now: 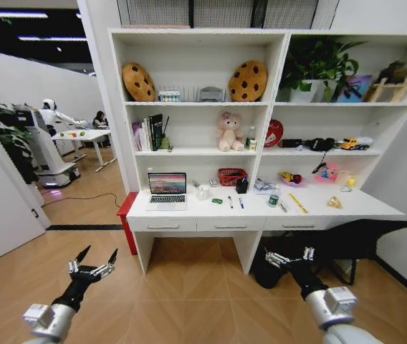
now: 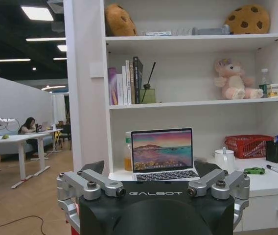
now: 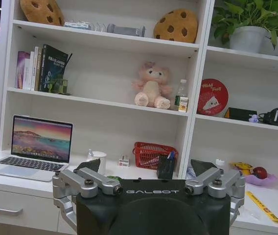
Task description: Organize the objects on the table.
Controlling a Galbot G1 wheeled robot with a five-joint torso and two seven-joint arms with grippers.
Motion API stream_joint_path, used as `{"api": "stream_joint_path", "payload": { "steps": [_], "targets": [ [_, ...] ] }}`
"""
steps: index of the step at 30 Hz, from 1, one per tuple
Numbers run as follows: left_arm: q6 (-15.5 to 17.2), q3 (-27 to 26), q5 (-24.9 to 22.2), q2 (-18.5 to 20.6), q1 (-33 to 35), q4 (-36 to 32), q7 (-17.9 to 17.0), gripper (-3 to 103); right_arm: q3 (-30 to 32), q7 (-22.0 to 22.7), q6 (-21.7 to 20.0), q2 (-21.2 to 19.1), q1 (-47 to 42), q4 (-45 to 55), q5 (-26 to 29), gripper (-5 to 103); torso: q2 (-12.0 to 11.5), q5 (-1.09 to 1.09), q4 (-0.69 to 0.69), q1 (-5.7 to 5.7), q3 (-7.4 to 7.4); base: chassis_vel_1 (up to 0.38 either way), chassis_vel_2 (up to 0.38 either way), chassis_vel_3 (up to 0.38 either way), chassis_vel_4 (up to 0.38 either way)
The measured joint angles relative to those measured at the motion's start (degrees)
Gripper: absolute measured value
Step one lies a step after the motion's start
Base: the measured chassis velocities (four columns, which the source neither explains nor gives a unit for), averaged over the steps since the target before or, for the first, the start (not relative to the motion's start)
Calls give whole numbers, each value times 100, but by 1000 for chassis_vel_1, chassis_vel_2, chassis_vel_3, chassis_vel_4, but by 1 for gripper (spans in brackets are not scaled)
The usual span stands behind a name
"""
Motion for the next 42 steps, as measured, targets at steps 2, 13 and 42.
{"api": "stream_joint_path", "payload": {
  "steps": [2,13,42],
  "targets": [
    [17,26,31,-25,-14,0,-65,100,6,8,-45,-35,3,12,85,100,0,0,0,0,0,0,0,0,0],
    [23,18,138,-92,8,-85,-116,100,1,122,-126,-56,6,70,216,100,0,0,0,0,0,0,0,0,0],
    [43,21,208,-83,27,-118,-48,100,29,156,-102,-51,27,70,252,100,1,0,0,-2,0,-10,10,10,-10]
  ]
}}
